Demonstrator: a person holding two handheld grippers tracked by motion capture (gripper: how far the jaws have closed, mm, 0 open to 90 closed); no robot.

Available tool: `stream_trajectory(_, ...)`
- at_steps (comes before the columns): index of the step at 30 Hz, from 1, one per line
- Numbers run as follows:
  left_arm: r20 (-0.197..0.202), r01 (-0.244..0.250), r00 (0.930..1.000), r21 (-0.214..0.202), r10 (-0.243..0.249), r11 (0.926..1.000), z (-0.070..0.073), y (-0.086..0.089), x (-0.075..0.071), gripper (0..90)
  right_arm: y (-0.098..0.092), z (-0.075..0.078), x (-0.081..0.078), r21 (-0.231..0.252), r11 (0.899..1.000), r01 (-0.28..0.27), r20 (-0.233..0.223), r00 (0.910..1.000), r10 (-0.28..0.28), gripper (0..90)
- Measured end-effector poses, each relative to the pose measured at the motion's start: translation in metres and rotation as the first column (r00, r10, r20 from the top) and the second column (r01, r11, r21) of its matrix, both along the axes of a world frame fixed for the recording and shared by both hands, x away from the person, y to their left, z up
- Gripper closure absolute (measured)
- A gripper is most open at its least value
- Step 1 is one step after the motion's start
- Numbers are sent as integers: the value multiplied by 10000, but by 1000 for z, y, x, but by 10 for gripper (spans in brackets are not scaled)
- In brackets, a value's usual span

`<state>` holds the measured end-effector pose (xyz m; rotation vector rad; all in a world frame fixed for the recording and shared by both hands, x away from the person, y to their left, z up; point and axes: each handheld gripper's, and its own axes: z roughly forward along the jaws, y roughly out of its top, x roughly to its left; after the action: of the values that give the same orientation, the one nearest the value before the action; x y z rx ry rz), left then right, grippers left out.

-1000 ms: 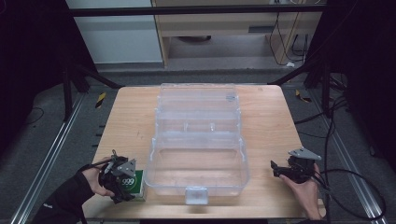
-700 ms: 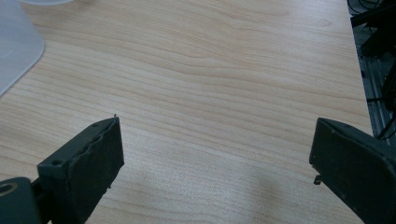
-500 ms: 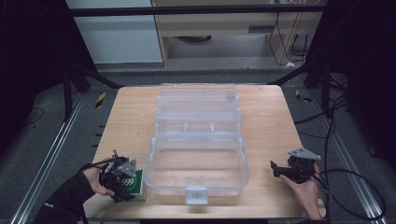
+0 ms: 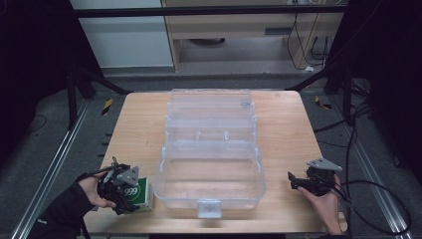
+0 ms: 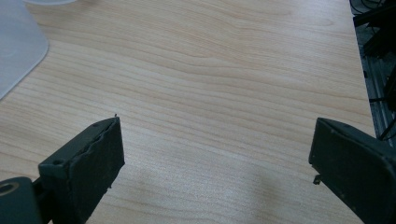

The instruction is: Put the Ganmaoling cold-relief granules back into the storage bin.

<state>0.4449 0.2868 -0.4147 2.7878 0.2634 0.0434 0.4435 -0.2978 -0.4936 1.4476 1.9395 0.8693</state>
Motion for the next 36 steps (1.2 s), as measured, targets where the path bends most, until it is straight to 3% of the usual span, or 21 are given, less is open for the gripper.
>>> stream_trajectory(22,488,-113,9987,-77,117,9999,53,5,-7,136,-1,0,0,28,10000,23,11,10000,-23,37)
stream_trajectory(36,812,72,9967,-167,-58,9998,85,-6,-5,137,-1,0,0,82,10000,20,-26,10000,-19,36)
